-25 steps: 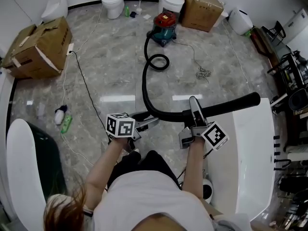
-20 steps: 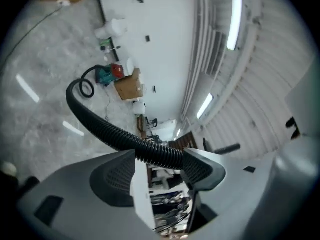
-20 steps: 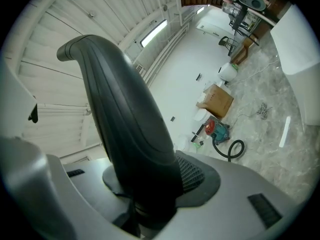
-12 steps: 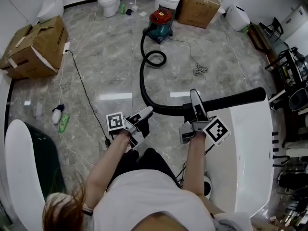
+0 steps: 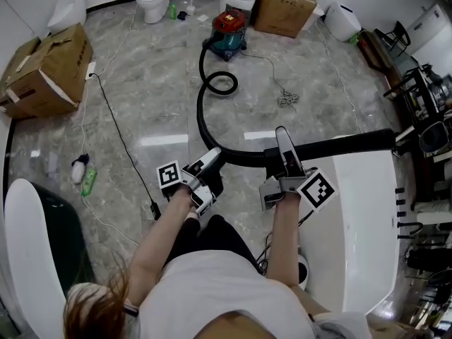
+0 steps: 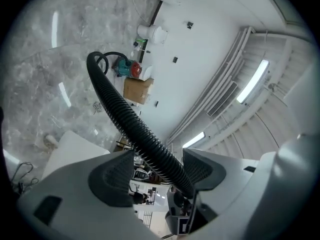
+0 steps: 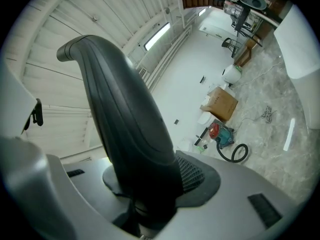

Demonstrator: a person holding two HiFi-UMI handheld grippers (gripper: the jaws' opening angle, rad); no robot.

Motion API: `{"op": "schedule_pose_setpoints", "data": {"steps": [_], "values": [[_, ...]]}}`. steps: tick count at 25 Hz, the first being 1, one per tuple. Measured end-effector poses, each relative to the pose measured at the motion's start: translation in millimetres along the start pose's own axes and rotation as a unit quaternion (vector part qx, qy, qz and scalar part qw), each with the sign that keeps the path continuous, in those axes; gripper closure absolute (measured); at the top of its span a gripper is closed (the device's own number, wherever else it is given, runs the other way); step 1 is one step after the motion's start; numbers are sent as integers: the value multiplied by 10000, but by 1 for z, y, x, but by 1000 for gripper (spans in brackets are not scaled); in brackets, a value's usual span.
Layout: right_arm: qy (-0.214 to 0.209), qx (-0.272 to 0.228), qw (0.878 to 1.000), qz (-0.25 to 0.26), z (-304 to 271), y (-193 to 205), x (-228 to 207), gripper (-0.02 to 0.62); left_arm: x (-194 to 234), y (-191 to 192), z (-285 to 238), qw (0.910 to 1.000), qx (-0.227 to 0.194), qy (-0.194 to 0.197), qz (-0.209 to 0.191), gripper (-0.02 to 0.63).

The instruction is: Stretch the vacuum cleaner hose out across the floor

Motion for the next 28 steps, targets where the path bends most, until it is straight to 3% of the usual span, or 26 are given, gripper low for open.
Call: {"op": "schedule_pose_setpoints", "data": {"steps": [6,13,28], "values": [[-11,-110,9999,-123,1,-1,1,411,7,2,-5,9993,-42,149,342,290],[-26,-186,9996,-196,12,1,-1,411,12,-5,-17,9954,-428,347,780,290],[-183,-430,9975,-527,27,-6,-2,411,-4,-11,-27,9916,-723,708,809,348]]}}
Point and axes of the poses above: the fingertips, and each gripper's own axes: z backward along the fingers, x to its left, y out of its underside, the point moved 1 cm from there along z, backward along the fingers, and after that the axes turned 7 degrees about -z, right-handed, at the moved point
